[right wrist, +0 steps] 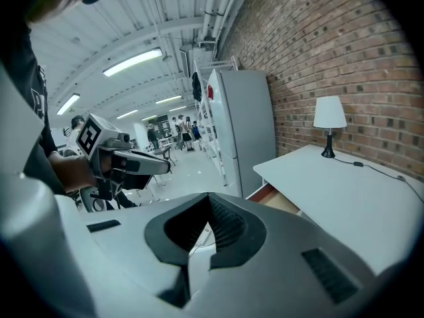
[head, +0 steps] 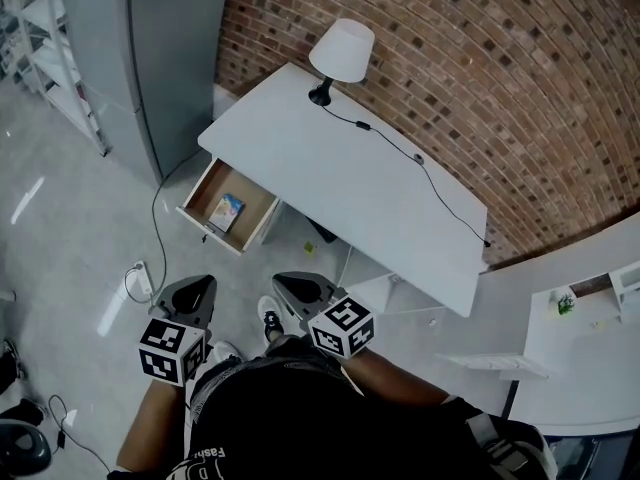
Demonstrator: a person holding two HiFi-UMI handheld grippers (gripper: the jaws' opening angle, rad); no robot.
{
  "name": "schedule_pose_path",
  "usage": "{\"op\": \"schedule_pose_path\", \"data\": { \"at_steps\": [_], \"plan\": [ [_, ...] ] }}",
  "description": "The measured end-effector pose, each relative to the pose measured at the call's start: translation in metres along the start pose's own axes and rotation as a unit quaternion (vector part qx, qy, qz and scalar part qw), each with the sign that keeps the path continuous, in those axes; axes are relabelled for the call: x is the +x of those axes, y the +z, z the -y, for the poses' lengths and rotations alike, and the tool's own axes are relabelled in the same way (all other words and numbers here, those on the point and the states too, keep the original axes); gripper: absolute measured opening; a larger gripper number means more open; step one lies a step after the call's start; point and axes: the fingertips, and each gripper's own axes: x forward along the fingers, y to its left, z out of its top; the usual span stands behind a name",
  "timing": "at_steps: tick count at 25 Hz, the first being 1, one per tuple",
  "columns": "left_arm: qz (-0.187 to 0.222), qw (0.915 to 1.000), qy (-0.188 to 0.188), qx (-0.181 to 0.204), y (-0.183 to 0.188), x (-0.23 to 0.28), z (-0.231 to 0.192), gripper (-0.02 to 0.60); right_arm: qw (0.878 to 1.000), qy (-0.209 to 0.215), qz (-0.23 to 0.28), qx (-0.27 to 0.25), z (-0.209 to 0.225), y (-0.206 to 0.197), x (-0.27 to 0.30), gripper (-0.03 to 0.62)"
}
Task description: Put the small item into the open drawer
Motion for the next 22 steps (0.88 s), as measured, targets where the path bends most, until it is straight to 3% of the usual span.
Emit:
{"op": "schedule_pose_path", "data": {
  "at_steps": [22],
  "plan": [
    [0.001,0.9999,-0.001,0.015,-0.002,-0.017,0.002,0.017,1.000,-0.004,0.000,0.000,-0.017,-0.005,-0.001,0.005]
  ]
}}
